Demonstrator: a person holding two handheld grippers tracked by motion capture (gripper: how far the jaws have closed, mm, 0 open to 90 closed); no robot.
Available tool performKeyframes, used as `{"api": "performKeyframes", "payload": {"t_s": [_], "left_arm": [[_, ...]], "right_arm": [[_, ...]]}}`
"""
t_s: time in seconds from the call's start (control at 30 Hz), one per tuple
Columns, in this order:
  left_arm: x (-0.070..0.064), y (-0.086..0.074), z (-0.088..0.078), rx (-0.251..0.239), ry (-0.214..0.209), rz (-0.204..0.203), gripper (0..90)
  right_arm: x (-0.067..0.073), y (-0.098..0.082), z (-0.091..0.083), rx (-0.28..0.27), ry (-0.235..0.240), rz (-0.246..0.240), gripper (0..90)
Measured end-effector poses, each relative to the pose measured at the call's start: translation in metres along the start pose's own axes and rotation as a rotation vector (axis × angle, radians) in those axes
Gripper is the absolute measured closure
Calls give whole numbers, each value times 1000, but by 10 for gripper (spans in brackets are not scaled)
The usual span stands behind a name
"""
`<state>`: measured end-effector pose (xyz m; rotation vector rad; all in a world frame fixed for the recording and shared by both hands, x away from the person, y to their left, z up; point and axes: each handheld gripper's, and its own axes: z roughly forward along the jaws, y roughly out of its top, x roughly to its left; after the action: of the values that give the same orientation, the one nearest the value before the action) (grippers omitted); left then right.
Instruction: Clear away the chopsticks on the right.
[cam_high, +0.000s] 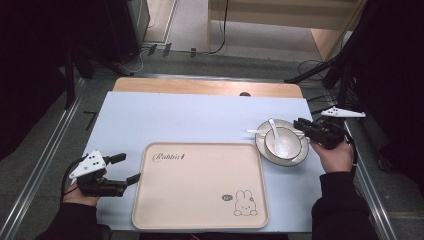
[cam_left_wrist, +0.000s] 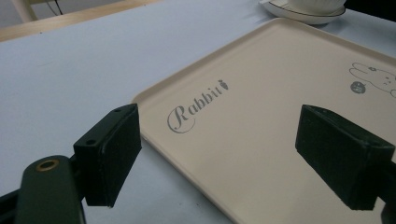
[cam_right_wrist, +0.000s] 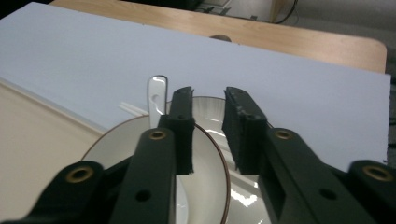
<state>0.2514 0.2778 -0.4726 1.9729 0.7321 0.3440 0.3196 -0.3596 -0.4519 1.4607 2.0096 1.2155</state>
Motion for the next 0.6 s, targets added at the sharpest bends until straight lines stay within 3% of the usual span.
{"api": "performKeyframes", "payload": {"t_s": [0.07, 0.13, 0.2, 0.4, 0.6], "left_arm": [[0, 0, 0, 3, 1, 1, 149], [-1, 0, 0, 5, 1, 7, 149], [-2, 1, 0, 0, -3, 13, 149], [-3, 1, 0, 6, -5, 19, 149], [-2, 0, -1, 9, 3, 19, 151]], "right_arm": [[-6, -2, 7, 19, -3, 11, 787], [-11, -5, 14, 43, -39, -10, 837], [-19, -9, 20, 40, -26, 33, 900], [-45, -17, 42, 95, -40, 92, 900], [-53, -25, 56, 174, -40, 116, 900]]}}
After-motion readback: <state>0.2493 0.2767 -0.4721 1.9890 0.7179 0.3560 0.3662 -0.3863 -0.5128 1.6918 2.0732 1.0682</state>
